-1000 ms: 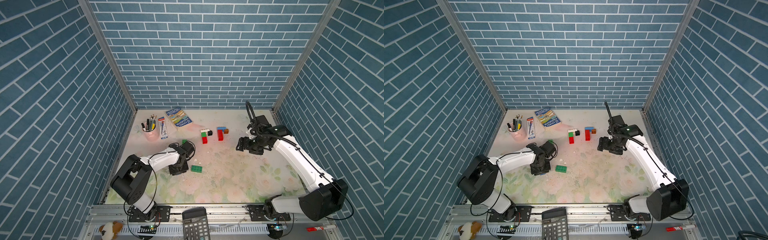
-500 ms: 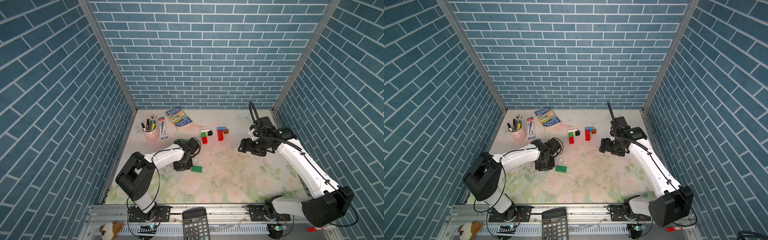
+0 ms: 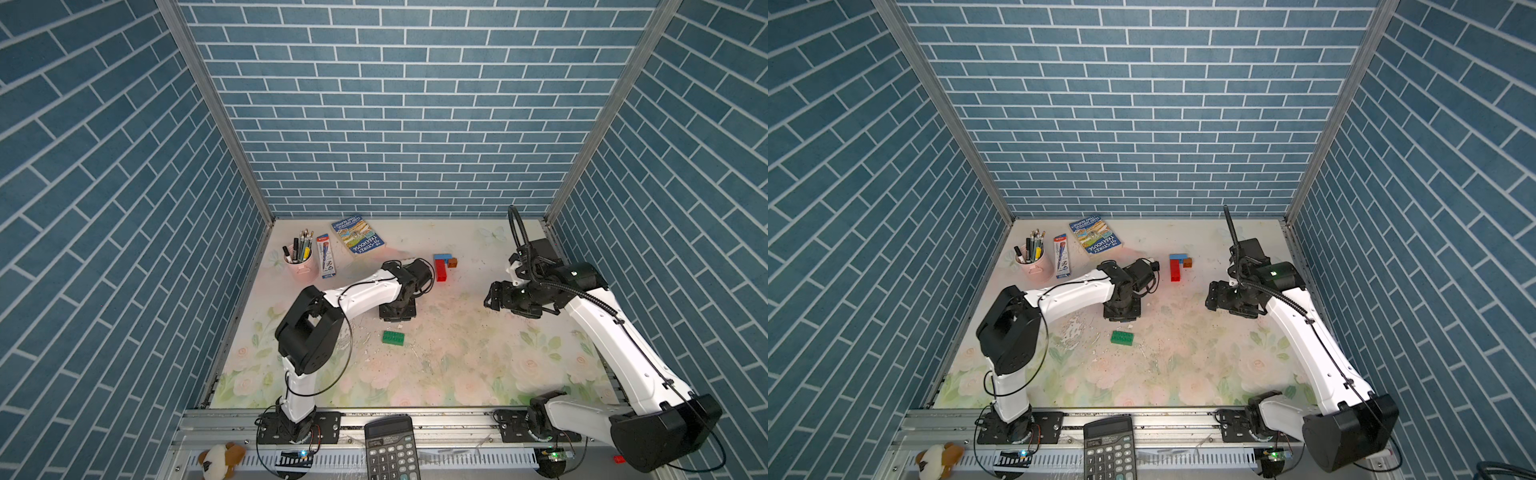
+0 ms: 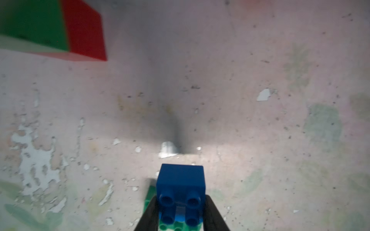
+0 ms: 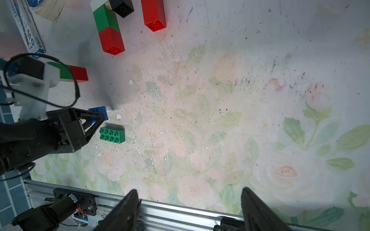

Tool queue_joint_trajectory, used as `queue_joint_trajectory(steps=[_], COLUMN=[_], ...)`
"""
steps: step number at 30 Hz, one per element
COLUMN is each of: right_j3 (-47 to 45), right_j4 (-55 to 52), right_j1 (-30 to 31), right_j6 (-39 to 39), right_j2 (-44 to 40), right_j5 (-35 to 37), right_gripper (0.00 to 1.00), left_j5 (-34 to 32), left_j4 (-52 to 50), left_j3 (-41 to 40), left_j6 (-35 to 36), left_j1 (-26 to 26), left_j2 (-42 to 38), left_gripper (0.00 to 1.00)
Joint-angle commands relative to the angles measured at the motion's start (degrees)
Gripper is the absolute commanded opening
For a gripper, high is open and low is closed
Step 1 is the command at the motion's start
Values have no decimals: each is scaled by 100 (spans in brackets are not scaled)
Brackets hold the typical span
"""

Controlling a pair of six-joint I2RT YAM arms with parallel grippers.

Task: Assemble the letter r with lego
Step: Move the lego brick at the center of the board, then pick up the lego brick from the center of the board.

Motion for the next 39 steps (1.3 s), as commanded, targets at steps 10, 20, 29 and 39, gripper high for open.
queue_joint_trajectory(steps=[10,20,29,39], right_j3=[-435,-481,-697,-1093], right_j4=[-716,-855,-437,1230], right_j1=[-263,-318,-185,1914], right_j6=[-224,-130,620,2722], right_j2=[-789,-1037,-1048,-142], right_j5=[120,166,185,1144], right_gripper=[81,88,88,88], left_j5=[316,318,7,259], left_j4=[-92,-223,-422,-66], left_j3=[1168,1499,1153,-1790], left_j6=[-147,57,518,1582], left_j1=[-384,-443,-198,1741], left_j2=[1165,1065,-215,-3825], left_gripper=[34,68,84,98])
